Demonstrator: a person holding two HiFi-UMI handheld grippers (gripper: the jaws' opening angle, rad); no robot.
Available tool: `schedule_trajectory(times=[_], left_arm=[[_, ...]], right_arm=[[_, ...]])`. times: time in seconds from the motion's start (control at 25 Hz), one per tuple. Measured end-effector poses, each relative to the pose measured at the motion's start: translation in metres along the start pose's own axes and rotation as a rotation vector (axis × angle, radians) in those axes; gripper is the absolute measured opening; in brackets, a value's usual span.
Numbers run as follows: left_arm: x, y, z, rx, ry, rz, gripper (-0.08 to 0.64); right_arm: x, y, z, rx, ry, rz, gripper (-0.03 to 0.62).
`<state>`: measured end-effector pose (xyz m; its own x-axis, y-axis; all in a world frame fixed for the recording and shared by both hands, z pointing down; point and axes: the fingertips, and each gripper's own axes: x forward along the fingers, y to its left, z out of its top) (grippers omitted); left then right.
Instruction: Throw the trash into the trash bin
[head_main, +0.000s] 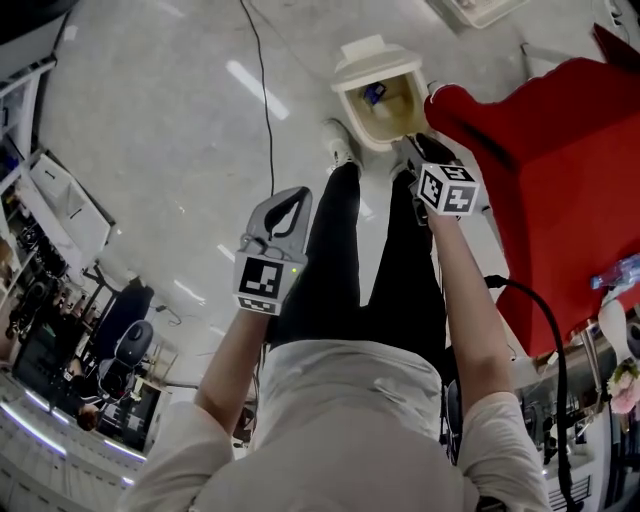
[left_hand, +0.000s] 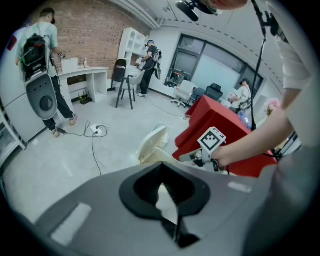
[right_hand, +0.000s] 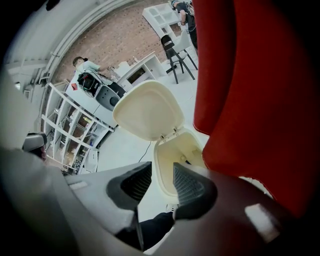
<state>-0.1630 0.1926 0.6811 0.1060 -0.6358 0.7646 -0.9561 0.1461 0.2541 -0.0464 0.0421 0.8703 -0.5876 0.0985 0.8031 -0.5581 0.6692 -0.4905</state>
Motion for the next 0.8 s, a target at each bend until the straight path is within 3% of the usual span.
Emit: schedule_trajectory(times=[0.12, 0.48, 0.8], left_arm=[[-0.007, -0.003, 0.008, 0.007, -0.009, 0.004, 0.003], [-0.045, -0.027, 0.046, 0.031, -0.044, 0.002, 0.003], [-0.077, -0.052, 0.076, 0.044, -0.074, -0.021, 0.003]], right_arm=[[-0.013, 0.009, 0.007, -0.021, -0.009, 0.007, 0.133], [-0.082, 0.045, 0.036, -0.093, -0.067, 0.029, 0.023], [-0.146, 0.074, 0.046, -0.132, -0.097, 0.05, 0.009]])
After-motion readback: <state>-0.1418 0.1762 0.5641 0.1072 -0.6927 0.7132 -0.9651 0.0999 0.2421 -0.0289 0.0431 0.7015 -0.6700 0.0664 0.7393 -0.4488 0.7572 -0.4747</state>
